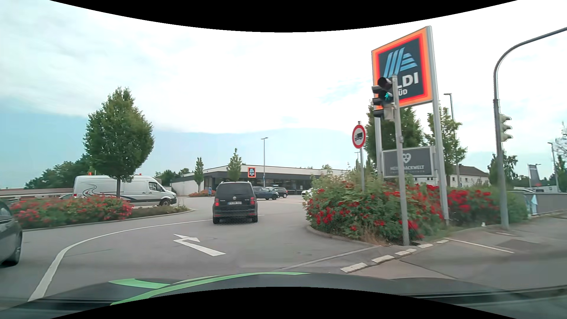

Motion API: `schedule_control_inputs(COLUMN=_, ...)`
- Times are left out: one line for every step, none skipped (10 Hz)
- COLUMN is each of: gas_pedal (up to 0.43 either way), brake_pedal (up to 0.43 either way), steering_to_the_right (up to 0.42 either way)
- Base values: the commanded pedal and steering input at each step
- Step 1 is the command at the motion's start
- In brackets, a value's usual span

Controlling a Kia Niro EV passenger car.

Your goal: Follow the waypoints while adhering to traffic rules and regulations

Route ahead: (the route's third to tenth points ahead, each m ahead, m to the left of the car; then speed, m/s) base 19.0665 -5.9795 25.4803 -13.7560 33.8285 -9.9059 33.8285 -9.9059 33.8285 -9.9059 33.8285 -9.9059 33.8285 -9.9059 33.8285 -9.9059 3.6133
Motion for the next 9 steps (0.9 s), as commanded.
schedule_control_inputs(gas_pedal=0.020, brake_pedal=0.000, steering_to_the_right=-0.383)
schedule_control_inputs(gas_pedal=0.020, brake_pedal=0.000, steering_to_the_right=-0.360)
schedule_control_inputs(gas_pedal=0.020, brake_pedal=0.000, steering_to_the_right=-0.332)
schedule_control_inputs(gas_pedal=0.020, brake_pedal=0.000, steering_to_the_right=-0.298)
schedule_control_inputs(gas_pedal=0.028, brake_pedal=0.000, steering_to_the_right=-0.267)
schedule_control_inputs(gas_pedal=0.039, brake_pedal=0.000, steering_to_the_right=-0.238)
schedule_control_inputs(gas_pedal=0.039, brake_pedal=0.000, steering_to_the_right=-0.193)
schedule_control_inputs(gas_pedal=0.039, brake_pedal=0.000, steering_to_the_right=-0.139)
schedule_control_inputs(gas_pedal=0.047, brake_pedal=0.000, steering_to_the_right=-0.089)
